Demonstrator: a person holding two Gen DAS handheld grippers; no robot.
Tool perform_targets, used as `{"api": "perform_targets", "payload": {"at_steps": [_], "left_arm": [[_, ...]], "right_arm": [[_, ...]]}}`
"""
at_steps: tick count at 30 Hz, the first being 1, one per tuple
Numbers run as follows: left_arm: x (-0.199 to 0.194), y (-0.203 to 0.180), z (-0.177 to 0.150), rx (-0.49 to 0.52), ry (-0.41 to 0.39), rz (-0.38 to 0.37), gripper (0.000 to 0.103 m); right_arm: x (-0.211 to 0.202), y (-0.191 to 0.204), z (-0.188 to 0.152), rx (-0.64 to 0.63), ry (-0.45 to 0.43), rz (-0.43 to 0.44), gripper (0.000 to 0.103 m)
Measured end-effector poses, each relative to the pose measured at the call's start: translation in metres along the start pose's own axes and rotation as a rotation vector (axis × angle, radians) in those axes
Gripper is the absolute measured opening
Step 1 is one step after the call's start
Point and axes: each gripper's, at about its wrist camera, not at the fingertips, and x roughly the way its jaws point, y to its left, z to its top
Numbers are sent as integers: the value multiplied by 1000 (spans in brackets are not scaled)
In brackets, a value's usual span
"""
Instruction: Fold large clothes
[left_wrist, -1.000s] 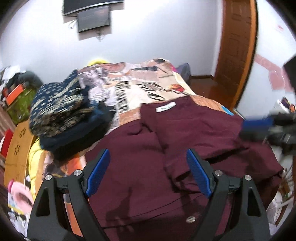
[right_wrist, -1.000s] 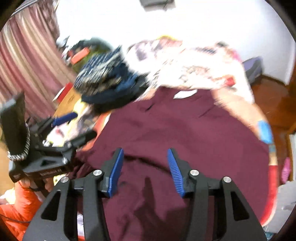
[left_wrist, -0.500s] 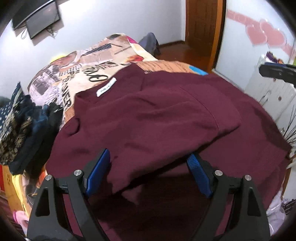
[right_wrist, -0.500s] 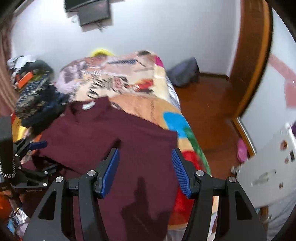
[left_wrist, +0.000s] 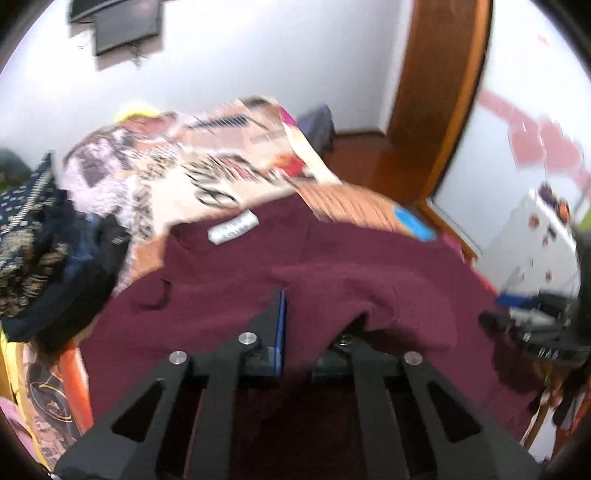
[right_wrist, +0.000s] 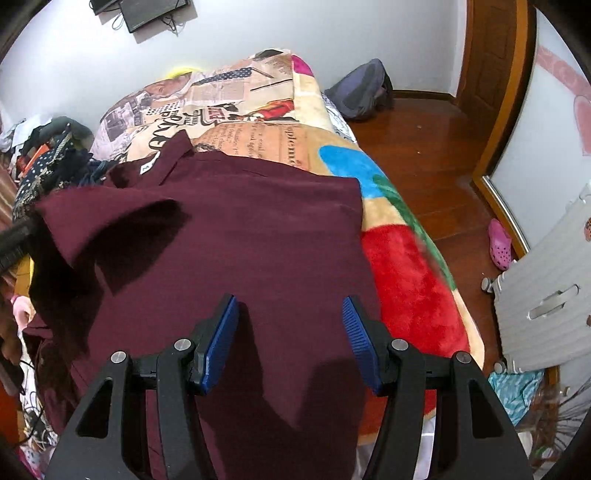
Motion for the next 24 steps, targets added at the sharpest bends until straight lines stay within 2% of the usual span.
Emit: {"api": "perform_targets", "payload": {"at_steps": [3,7,10,13,16,17,21,22,24], "left_arm": [[-31,32,9,-79,-78,13,5],[-72,75,8,-149,-160,74,4],[-93,105,0,-198,-188,126,4],[-102,136,-18,-264,-178,161,4],[-95,163,-49,-322,-107,170,6],[-91,169,-58,-331,-78,182,12],[-53,188,-114,-328,140,231,19],[-43,191,-127,-337,192,212,19],[-25,200,-157,-404,281,82,20]], "right_arm": [[-2,5,6,-12,-17,13,55],[-1,18,15,-37,-36,19,55],[4,28,19,-51,-36,23,55],[12,39,20,-64,-17,36,55],[20,47,18,-77,7,43,55],[23,50,17,-80,16,42,55],[29,54,12,-84,37,36,55],[28,55,12,-81,37,36,55],[28,53,12,-69,42,44,55]]}}
